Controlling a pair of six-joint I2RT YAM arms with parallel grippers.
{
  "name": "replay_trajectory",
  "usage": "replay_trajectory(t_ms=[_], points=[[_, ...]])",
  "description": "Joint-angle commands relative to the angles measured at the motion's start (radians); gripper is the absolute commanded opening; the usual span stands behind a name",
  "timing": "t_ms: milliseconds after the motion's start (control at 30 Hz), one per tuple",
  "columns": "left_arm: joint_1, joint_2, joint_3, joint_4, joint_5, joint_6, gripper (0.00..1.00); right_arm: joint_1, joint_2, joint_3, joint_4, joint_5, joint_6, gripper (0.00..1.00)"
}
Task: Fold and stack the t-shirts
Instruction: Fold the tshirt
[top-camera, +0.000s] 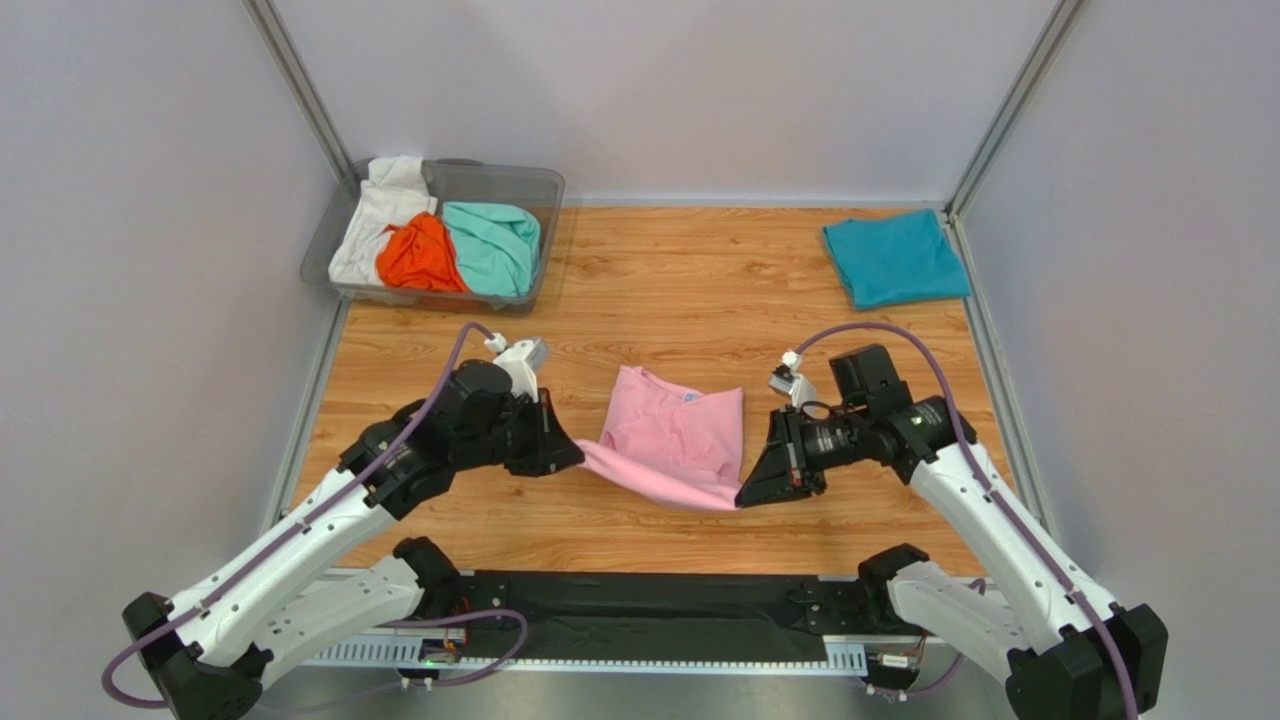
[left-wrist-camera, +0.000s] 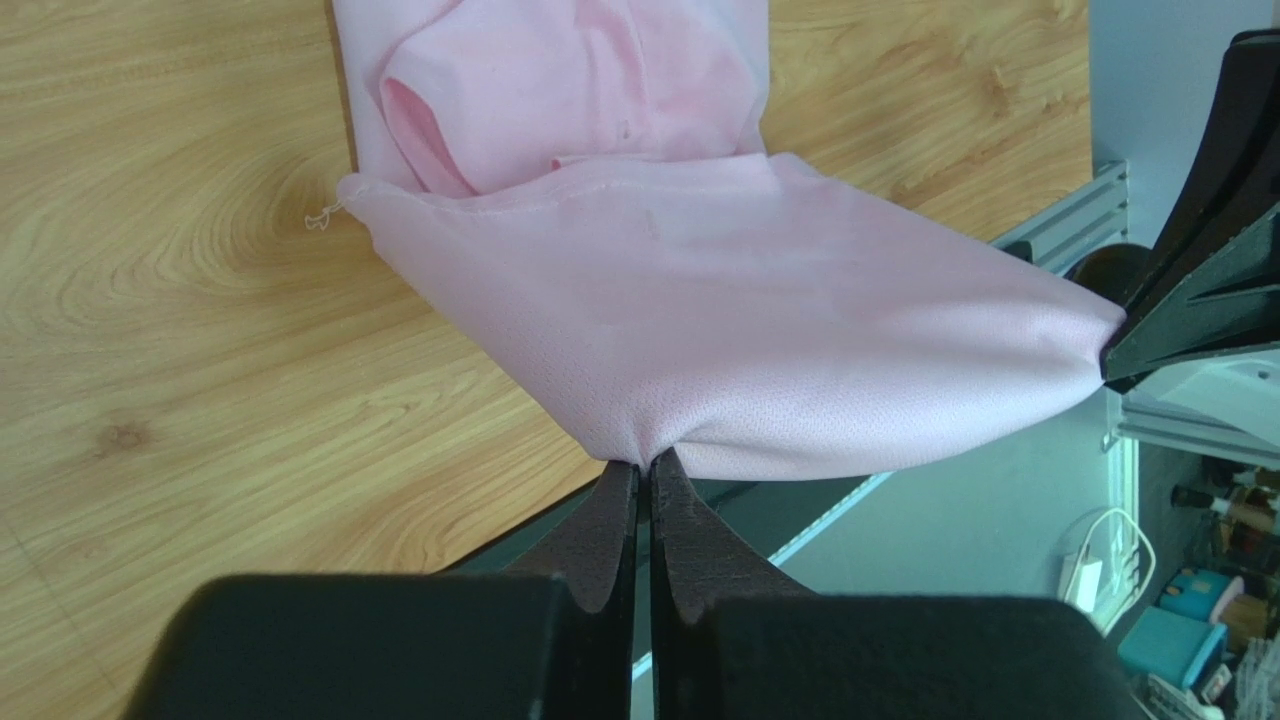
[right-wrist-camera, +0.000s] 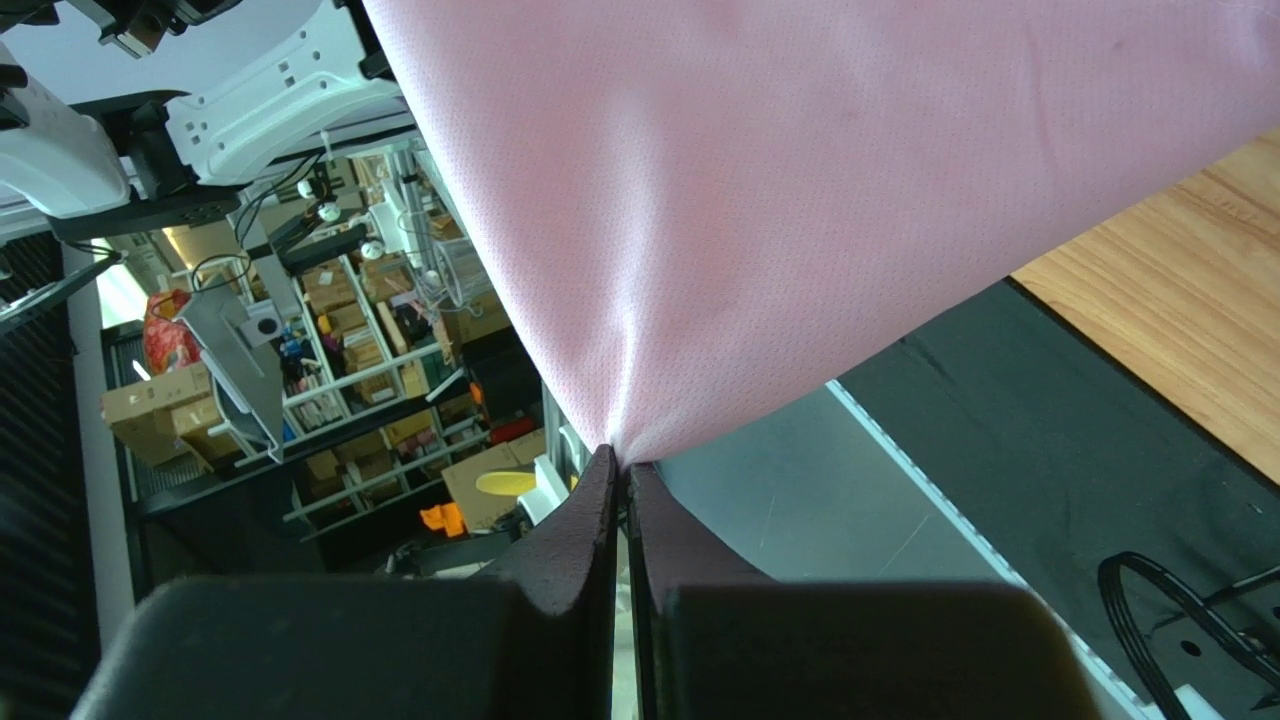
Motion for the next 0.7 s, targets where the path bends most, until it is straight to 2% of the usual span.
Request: replay_trajectory(t_ms=[0,233,400,667], points=[[-0.002,0.001,0.054,-0.030,-0.046,0.008,0.00,0.005,-0.003,0.035,-0.028,-0.069,0.047,0.00],[-0.002,0.074,0.105,-0.016,-0.155,-0.014,0.00,-0.029,0.075,0.048,-0.006,0.008,0.009,0.00],[0.001,0.148,0.134,0.004,-0.291,-0.049,0.00,-0.061,0.152,0.110,0.056,0.063,-0.007,0.00],[0.064,0.286,0.218,0.081,-0.287,0.014,0.00,-0.109,0.262,0.193,0.067,0.103,-0.043,0.00]])
